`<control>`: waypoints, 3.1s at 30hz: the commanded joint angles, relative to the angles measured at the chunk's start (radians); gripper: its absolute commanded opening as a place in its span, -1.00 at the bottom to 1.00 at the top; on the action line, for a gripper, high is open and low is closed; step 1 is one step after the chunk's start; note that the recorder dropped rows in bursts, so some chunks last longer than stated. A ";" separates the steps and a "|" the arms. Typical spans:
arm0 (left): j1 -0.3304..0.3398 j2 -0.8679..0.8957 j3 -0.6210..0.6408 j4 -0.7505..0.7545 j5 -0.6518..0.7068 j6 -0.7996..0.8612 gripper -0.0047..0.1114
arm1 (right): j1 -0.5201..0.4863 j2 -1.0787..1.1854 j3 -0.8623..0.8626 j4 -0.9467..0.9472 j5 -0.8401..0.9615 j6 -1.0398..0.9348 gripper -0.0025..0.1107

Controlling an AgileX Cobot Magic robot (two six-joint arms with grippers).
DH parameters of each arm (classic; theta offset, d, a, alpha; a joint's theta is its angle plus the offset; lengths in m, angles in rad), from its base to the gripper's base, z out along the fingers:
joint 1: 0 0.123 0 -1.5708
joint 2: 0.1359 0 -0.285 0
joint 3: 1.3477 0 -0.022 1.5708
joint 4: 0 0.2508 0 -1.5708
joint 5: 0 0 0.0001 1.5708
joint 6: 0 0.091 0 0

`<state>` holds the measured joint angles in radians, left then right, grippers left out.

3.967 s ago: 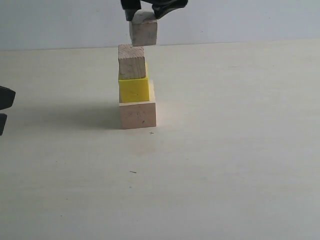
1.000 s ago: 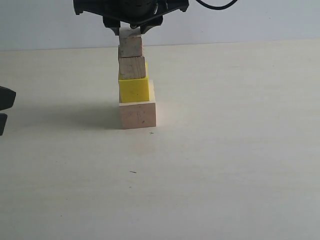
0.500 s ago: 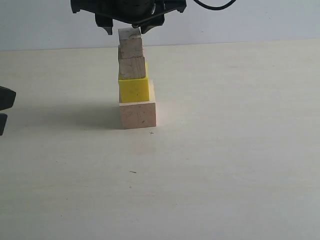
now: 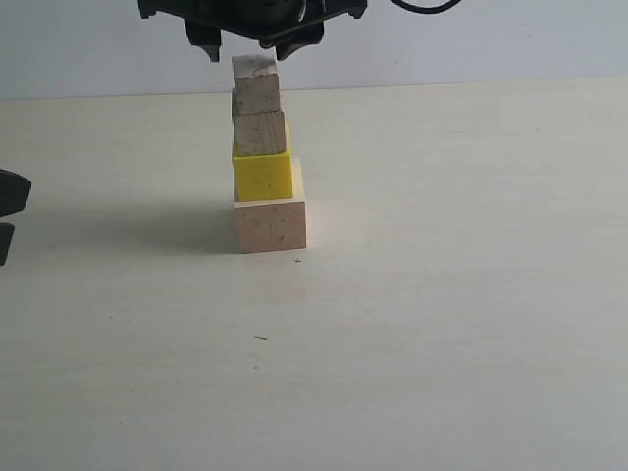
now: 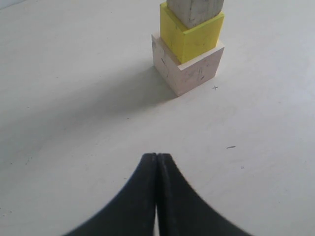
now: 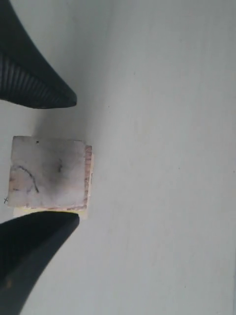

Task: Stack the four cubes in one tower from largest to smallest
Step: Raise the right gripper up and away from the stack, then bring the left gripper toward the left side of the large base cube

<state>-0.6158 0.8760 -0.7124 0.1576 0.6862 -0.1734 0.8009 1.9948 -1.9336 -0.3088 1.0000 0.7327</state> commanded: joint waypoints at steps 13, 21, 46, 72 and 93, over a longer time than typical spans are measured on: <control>-0.002 -0.004 0.002 -0.003 -0.009 0.001 -0.90 | 0.001 -0.201 -0.008 -0.147 0.110 -0.156 -0.95; -0.002 -0.004 0.002 -0.003 0.006 0.002 -0.90 | -0.004 -0.216 0.064 -0.188 0.202 -0.171 -0.96; -0.002 0.229 0.017 -0.003 -0.046 0.006 -0.92 | -0.521 -0.267 0.638 0.420 -0.119 -0.652 -0.96; 0.339 0.996 -0.353 -0.471 -0.276 0.593 -0.92 | -0.547 -0.063 0.649 0.856 -0.176 -1.002 -0.96; 0.694 1.098 -0.423 -1.533 0.220 1.435 -0.92 | -0.547 -0.063 0.649 0.859 -0.142 -0.996 -0.96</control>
<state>0.0523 1.9484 -1.1170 -1.3302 0.8223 1.2673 0.2589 1.9336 -1.2880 0.5476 0.8566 -0.2585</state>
